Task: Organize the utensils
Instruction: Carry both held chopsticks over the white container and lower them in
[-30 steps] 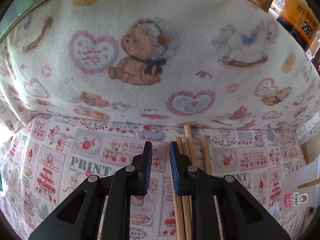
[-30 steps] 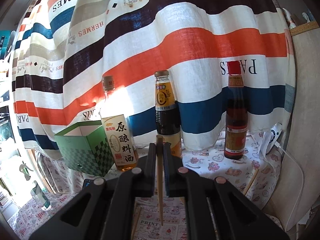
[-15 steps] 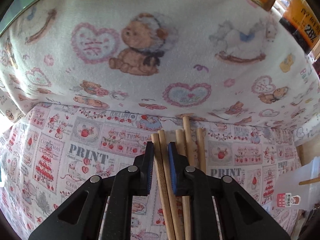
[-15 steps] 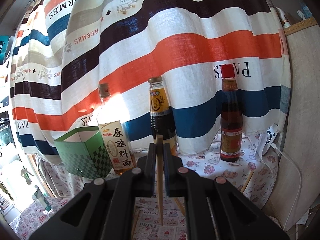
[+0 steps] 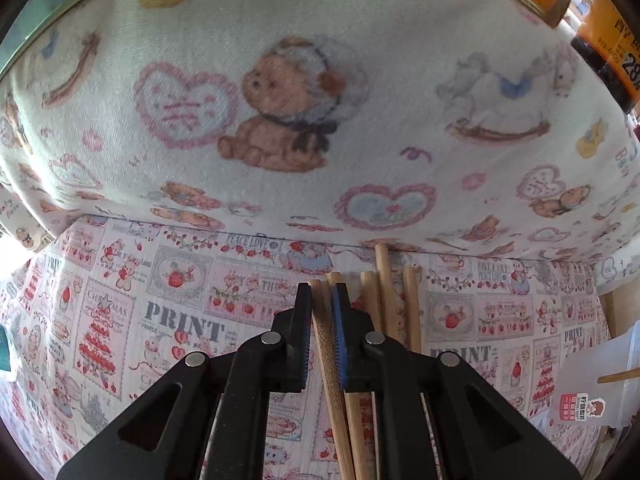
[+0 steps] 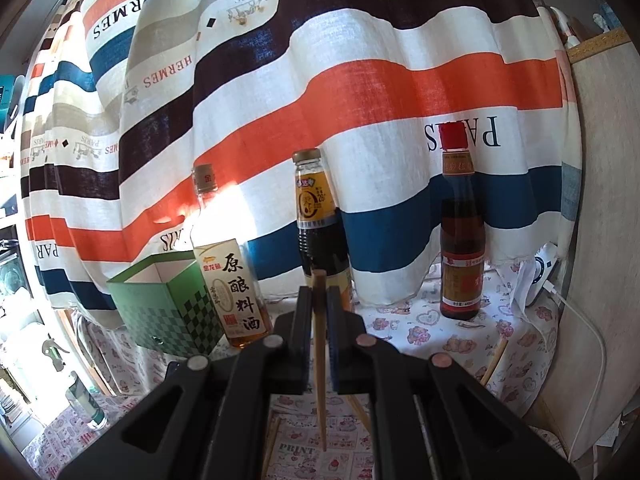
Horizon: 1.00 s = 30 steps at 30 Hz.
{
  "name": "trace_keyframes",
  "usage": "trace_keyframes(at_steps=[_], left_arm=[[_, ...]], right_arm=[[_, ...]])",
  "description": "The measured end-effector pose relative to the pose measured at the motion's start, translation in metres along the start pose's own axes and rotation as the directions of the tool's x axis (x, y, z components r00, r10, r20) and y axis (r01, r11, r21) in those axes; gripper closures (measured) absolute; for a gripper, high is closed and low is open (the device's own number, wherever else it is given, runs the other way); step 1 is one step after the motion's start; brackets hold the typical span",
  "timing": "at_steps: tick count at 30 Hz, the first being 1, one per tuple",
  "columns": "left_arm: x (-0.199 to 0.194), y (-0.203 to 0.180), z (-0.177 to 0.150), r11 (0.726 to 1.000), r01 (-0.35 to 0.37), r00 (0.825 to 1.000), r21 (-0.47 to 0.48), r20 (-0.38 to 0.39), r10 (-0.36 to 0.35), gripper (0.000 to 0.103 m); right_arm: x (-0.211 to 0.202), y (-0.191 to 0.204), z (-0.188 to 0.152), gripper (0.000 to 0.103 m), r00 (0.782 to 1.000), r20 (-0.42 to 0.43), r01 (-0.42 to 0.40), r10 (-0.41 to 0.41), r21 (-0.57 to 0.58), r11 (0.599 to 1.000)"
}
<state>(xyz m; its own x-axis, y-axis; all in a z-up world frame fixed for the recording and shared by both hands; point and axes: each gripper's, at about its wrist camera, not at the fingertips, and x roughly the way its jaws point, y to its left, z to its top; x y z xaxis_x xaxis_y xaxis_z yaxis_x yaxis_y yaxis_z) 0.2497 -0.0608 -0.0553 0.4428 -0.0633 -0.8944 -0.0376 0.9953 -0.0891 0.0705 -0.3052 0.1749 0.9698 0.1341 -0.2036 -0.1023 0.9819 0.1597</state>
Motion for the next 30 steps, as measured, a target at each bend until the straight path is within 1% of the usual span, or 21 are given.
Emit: trace_keyframes(at_steps=[3, 5, 6, 7, 8, 12, 17, 18, 20, 22, 23, 25, 28, 30], left_arm=[[0.000, -0.001, 0.003, 1.000, -0.016, 1.000, 0.016, -0.007, 0.017, 0.093], [-0.001, -0.006, 0.007, 0.999, -0.042, 0.999, 0.001, -0.020, 0.042, 0.091], [0.002, -0.005, 0.009, 0.999, -0.034, 0.999, -0.022, -0.035, 0.033, 0.091], [0.005, -0.002, 0.011, 0.999, -0.009, 0.999, -0.043, -0.046, 0.007, 0.091], [0.007, 0.001, 0.013, 0.999, -0.003, 0.998, -0.050, -0.057, 0.000, 0.095], [0.007, -0.007, 0.016, 0.998, -0.054, 0.997, 0.011, -0.046, 0.054, 0.095], [0.013, -0.024, 0.018, 0.995, -0.101, 0.995, 0.010, -0.016, 0.101, 0.094], [0.015, -0.026, 0.020, 0.994, -0.105, 0.994, 0.011, -0.019, 0.105, 0.094], [0.014, -0.029, 0.023, 0.996, -0.089, 0.995, 0.004, -0.039, 0.089, 0.096], [0.015, -0.034, 0.024, 0.999, -0.028, 0.999, 0.020, -0.044, 0.028, 0.097], [0.010, -0.037, 0.024, 0.999, -0.021, 0.999, 0.044, -0.035, 0.022, 0.097], [-0.006, -0.046, 0.021, 0.996, -0.030, 1.000, 0.087, 0.001, 0.030, 0.097], [-0.044, -0.063, 0.016, 0.991, -0.012, 0.996, 0.132, 0.086, 0.000, 0.097], [-0.074, -0.075, 0.013, 0.985, -0.016, 0.988, 0.170, 0.154, -0.011, 0.097]], right_arm=[[0.000, -0.003, 0.001, 0.097, 1.000, -0.001, 0.001, -0.001, 0.009, 1.000], [-0.002, -0.004, 0.002, 0.097, 1.000, 0.005, 0.001, -0.001, 0.010, 1.000], [-0.004, -0.004, 0.003, 0.097, 1.000, 0.009, 0.000, 0.000, 0.012, 1.000], [-0.005, -0.005, 0.003, 0.097, 1.000, 0.012, -0.003, 0.003, 0.013, 1.000], [-0.006, -0.005, 0.004, 0.097, 1.000, 0.013, -0.006, 0.006, 0.015, 1.000], [-0.007, -0.003, 0.004, 0.097, 1.000, 0.015, -0.004, 0.003, 0.008, 1.000], [-0.006, -0.004, 0.003, 0.097, 1.000, 0.010, -0.002, 0.001, 0.010, 1.000], [-0.007, -0.005, 0.004, 0.097, 1.000, 0.013, 0.001, -0.001, 0.009, 1.000], [-0.010, -0.007, 0.005, 0.097, 1.000, 0.021, 0.005, -0.006, 0.020, 1.000], [-0.012, -0.011, 0.008, 0.097, 1.000, 0.025, -0.013, 0.012, 0.039, 0.999], [-0.013, -0.011, 0.008, 0.097, 0.999, 0.026, -0.023, 0.022, 0.042, 0.999], [-0.015, -0.010, 0.009, 0.097, 0.999, 0.029, -0.025, 0.024, 0.036, 0.999], [-0.015, -0.008, 0.009, 0.097, 0.999, 0.027, -0.028, 0.028, 0.033, 0.999], [-0.016, -0.006, 0.009, 0.097, 0.999, 0.032, -0.007, 0.006, 0.033, 0.999]])
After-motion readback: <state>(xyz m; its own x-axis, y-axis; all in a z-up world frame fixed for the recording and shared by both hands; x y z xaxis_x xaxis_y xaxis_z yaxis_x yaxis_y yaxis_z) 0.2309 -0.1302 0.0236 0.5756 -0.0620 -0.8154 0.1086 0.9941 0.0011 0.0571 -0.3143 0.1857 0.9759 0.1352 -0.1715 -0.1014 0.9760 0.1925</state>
